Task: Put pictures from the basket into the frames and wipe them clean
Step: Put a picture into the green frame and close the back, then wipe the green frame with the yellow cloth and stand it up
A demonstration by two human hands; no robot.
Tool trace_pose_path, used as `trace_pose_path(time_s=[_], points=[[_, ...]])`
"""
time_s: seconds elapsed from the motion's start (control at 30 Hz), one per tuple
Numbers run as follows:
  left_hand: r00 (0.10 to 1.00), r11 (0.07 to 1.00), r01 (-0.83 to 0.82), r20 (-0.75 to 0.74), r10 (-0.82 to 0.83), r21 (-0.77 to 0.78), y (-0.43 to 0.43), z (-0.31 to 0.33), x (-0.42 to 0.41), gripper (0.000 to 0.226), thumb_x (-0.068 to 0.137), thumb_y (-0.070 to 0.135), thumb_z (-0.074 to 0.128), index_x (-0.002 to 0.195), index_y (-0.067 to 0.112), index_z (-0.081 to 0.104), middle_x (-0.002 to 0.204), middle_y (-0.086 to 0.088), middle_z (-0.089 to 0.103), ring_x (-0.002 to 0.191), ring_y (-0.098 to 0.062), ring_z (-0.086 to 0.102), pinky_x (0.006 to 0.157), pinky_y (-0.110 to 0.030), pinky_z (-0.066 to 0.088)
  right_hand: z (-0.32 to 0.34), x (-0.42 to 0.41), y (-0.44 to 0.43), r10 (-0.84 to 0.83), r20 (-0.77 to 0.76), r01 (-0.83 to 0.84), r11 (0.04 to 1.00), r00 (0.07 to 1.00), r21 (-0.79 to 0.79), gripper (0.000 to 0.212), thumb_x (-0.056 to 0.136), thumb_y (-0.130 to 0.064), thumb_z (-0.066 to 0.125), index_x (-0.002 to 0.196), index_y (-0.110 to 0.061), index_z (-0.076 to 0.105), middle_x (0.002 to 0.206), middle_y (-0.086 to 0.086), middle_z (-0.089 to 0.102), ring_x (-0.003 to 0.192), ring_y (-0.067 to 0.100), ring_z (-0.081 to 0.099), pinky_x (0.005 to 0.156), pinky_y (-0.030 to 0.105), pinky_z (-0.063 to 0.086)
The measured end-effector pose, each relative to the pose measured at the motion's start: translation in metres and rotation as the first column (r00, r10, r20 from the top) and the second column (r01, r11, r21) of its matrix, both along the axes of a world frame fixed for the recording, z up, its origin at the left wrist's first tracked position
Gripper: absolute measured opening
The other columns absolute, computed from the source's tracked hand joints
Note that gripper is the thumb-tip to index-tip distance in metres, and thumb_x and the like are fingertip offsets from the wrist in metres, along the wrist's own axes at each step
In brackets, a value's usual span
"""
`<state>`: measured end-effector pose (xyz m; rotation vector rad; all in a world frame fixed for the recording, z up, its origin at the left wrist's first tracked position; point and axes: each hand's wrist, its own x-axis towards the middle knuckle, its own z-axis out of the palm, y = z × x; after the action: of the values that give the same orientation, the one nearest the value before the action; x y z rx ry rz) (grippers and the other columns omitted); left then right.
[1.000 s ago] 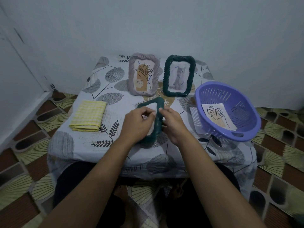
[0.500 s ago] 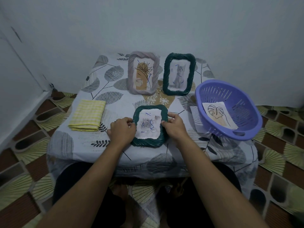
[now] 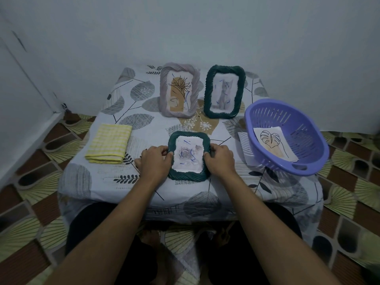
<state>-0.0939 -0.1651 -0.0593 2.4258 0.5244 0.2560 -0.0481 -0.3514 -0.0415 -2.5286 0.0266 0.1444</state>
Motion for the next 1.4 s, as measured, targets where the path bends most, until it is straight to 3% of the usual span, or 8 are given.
trace_pose_path(time_s=[0.23, 0.5, 0.77, 0.87, 0.97, 1.1, 1.27, 1.4], points=[[0.993, 0.994, 0.106, 0.045, -0.107, 0.020, 0.007, 0.004, -0.009, 0.034, 0.096, 0.037, 0.059, 0.124, 0.021, 0.067, 0.111, 0.000, 0.072, 0.109, -0.029, 0.061, 0.096, -0.047, 0.046, 0.012, -0.010, 0.008, 0.004, 0.054, -0.002, 0.999, 0.999, -0.033, 0.044, 0.097, -0.029, 0.053, 0.140, -0.023, 0.049, 0.141, 0.007, 0.044, 0.131, 0.029, 0.037, 0.106, 0.045, 0.031], [0.928, 0.931, 0.361, -0.072, -0.364, -0.060, 0.048, 0.029, -0.029, 0.030, 0.095, 0.018, 0.062, 0.124, 0.019, 0.069, 0.122, 0.001, 0.070, 0.106, -0.015, 0.065, 0.095, -0.026, 0.046, 0.028, -0.032, 0.063, 0.280, 0.144, -0.293, 0.953, 0.949, 0.080, 0.030, 0.096, -0.023, 0.051, 0.123, -0.030, 0.063, 0.135, -0.001, 0.055, 0.129, 0.024, 0.038, 0.107, 0.044, 0.029], [0.991, 0.995, -0.077, 0.108, 0.084, -0.071, 0.112, 0.032, -0.058, 0.010, 0.090, 0.018, 0.064, 0.095, 0.018, 0.073, 0.087, 0.002, 0.068, 0.080, -0.017, 0.061, 0.071, -0.026, 0.038, 0.024, -0.044, 0.136, 0.429, 0.152, -0.454, 0.858, 0.890, 0.240, 0.024, 0.092, -0.019, 0.059, 0.114, -0.021, 0.070, 0.121, 0.009, 0.060, 0.112, 0.026, 0.055, 0.100, 0.040, 0.044], [0.939, 0.955, -0.284, 0.177, 0.294, -0.079, 0.133, 0.025, -0.063, 0.033, 0.082, 0.033, 0.052, 0.103, 0.013, 0.069, 0.101, -0.009, 0.066, 0.098, -0.031, 0.059, 0.084, -0.040, 0.047, 0.018, -0.045, 0.159, 0.488, 0.107, -0.498, 0.826, 0.866, 0.263, 0.027, 0.094, -0.017, 0.057, 0.120, -0.017, 0.067, 0.124, 0.011, 0.058, 0.109, 0.027, 0.057, 0.099, 0.037, 0.045], [0.911, 0.912, -0.411, -0.011, 0.411, -0.002, 0.148, 0.018, -0.061, 0.053, 0.085, 0.036, 0.050, 0.132, 0.013, 0.054, 0.134, -0.020, 0.052, 0.126, -0.040, 0.042, 0.105, -0.053, 0.035, 0.011, -0.048, 0.179, 0.540, 0.076, -0.540, 0.803, 0.838, 0.250, 0.037, 0.096, -0.015, 0.057, 0.133, -0.014, 0.060, 0.136, 0.013, 0.054, 0.120, 0.028, 0.054, 0.102, 0.032, 0.040], [0.909, 0.914, -0.401, -0.098, 0.406, 0.065, 0.150, 0.012, -0.057, 0.044, 0.094, 0.035, 0.051, 0.134, 0.016, 0.056, 0.141, -0.019, 0.046, 0.133, -0.039, 0.034, 0.107, -0.057, 0.026, 0.001, -0.048, 0.199, 0.555, 0.066, -0.556, 0.806, 0.829, 0.203, 0.050, 0.097, -0.023, 0.057, 0.145, -0.013, 0.050, 0.142, 0.013, 0.053, 0.127, 0.033, 0.051, 0.110, 0.038, 0.039], [0.919, 0.957, -0.264, 0.271, 0.286, -0.117, 0.146, 0.020, -0.060, 0.024, 0.095, 0.033, 0.059, 0.109, 0.017, 0.069, 0.112, -0.010, 0.067, 0.108, -0.031, 0.059, 0.090, -0.043, 0.047, 0.002, -0.041, 0.202, 0.515, 0.114, -0.527, 0.833, 0.850, 0.166, 0.043, 0.094, -0.039, 0.059, 0.133, -0.022, 0.057, 0.123, 0.010, 0.062, 0.114, 0.034, 0.057, 0.097, 0.046, 0.046], [0.922, 0.949, -0.128, 0.318, 0.220, -0.287, 0.137, 0.041, -0.059, 0.023, 0.091, 0.032, 0.070, 0.105, 0.013, 0.071, 0.091, -0.005, 0.071, 0.087, -0.022, 0.067, 0.079, -0.036, 0.055, 0.004, -0.038, 0.194, 0.448, 0.268, -0.512, 0.817, 0.853, 0.265, 0.027, 0.089, -0.033, 0.070, 0.111, -0.018, 0.072, 0.102, 0.006, 0.067, 0.093, 0.022, 0.062, 0.086, 0.036, 0.049]])
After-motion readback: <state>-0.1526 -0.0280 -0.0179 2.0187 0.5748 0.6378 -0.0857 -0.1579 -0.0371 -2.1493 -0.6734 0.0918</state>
